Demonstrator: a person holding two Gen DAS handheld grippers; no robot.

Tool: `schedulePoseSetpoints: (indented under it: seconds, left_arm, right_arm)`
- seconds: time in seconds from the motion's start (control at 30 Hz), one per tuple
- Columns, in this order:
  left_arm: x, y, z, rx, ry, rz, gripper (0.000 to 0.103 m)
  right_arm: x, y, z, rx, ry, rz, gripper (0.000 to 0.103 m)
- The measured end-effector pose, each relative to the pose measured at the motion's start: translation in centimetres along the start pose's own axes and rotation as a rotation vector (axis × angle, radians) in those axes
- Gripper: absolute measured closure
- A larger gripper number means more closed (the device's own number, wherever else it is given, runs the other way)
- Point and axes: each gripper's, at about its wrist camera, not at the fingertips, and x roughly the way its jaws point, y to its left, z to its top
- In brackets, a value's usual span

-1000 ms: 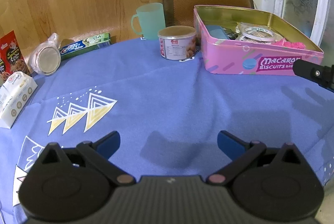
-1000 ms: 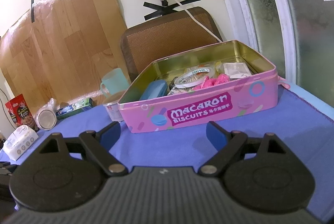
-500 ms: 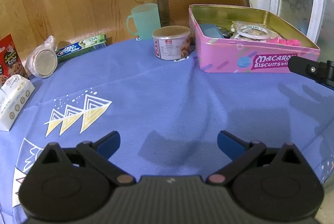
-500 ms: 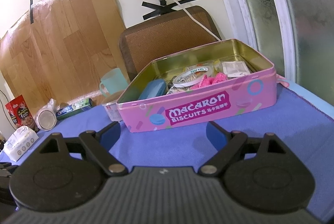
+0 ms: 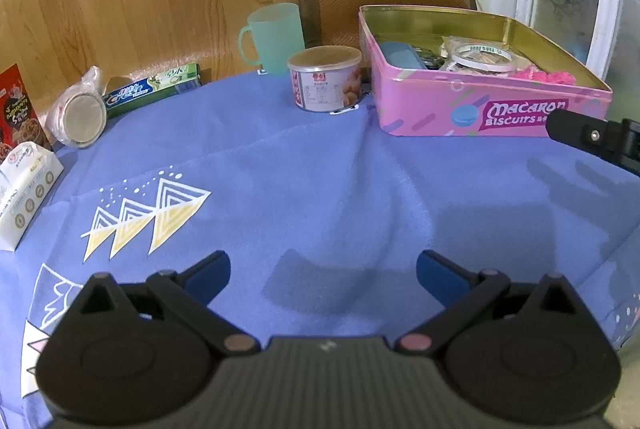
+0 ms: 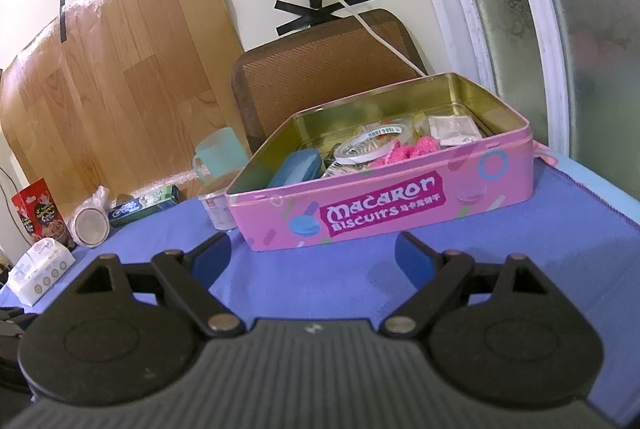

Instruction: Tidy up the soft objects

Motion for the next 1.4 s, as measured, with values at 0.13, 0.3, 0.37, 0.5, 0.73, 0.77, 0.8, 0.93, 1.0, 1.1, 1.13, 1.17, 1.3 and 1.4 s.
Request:
schedulePoseSetpoints:
  seconds: [0.13,0.3,0.37,0.5,0.73,0.77,0.8,0.93,1.0,1.1,1.13,1.17,1.3,1.4]
  left_arm:
    - [0.1,0.0,0.0,0.0,0.003,-0.001,0.0]
    - [0.3,-0.1,0.0,0.005,0.004,-0.001,0.0]
    - [0.3,-0.2,0.0,0.005,0.005,0.0,0.0]
    - [0.5,-0.2,0.0,0.004,0.014,-0.003,0.0]
    - [0.9,-0.4,-0.1,0.007,0.023,-0.002,0.0]
    - [1.0,-0.4,-0.1,0.007,0.025,-0.002,0.0]
    - [1.0,-0.4,-0.1,0.008,0.026,-0.002,0.0]
    - [1.2,-0.5,-0.1,0.006,0.031,-0.003,0.0]
    - [1.3,-0.5,-0.1,0.005,0.035,-0.003,0.0]
    - [1.5,-0.5,-0.2,0.005,0.039,-0.003,0.0]
    - [1.5,-0.5,-0.1,0.004,0.041,-0.003,0.0]
    - [1.6,-0.5,-0.1,0.004,0.042,-0.004,0.0]
    - [1.8,-0.5,-0.1,0.007,0.047,-0.007,0.0]
    - [2.0,-0.5,-0.1,0.007,0.053,-0.009,0.0]
  right_arm:
    - [0.1,0.0,0.0,0.003,0.002,0.0,0.012]
    - [0.1,-0.1,-0.1,0.006,0.004,-0.001,0.012]
    - [0.1,-0.2,-0.1,0.006,0.003,-0.003,0.012]
    - [0.2,-0.3,-0.2,0.01,0.01,-0.002,0.012]
    - [0.2,-0.5,-0.4,0.017,0.014,-0.005,0.012]
    - [0.3,-0.5,-0.4,0.018,0.015,-0.005,0.012]
    - [0.3,-0.6,-0.5,0.019,0.016,-0.006,0.012]
    - [0.4,-0.6,-0.5,0.02,0.02,-0.006,0.012]
    - [0.5,-0.6,-0.5,0.02,0.022,-0.006,0.012]
    - [0.7,-0.7,-0.6,0.021,0.027,-0.004,0.012]
    - [0.7,-0.7,-0.6,0.022,0.028,-0.004,0.012]
    - [0.8,-0.7,-0.6,0.023,0.029,-0.005,0.012]
    - [0.9,-0.8,-0.6,0.025,0.033,-0.005,0.012]
    - [1.0,-0.9,-0.7,0.025,0.035,-0.005,0.012]
